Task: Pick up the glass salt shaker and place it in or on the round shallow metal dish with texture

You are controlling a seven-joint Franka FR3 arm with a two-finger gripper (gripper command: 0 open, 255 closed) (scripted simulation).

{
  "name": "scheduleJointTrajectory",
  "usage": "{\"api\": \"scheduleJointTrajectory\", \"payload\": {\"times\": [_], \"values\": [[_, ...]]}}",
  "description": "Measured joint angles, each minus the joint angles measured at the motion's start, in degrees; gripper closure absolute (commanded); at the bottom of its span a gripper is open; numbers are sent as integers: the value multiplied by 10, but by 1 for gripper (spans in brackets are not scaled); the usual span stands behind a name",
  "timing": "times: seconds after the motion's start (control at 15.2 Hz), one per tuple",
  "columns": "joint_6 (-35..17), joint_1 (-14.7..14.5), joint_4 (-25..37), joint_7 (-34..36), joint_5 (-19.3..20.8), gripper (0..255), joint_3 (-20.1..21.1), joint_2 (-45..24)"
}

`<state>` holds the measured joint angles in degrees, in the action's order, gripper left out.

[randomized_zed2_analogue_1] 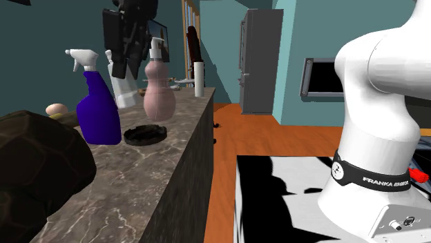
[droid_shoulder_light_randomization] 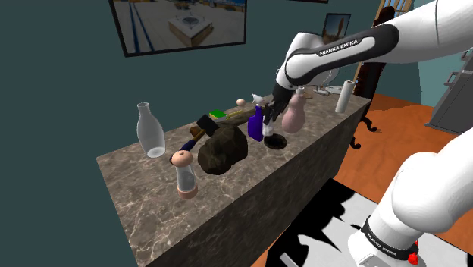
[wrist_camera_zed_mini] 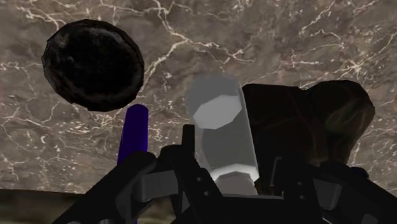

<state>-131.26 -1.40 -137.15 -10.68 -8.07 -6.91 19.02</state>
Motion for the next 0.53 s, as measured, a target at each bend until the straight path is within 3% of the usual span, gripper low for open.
{"api": "scheduleJointTrajectory", "payload": {"times": [0.53], "values": [[30,33,84,-126,-18,255,-85,-72]]}}
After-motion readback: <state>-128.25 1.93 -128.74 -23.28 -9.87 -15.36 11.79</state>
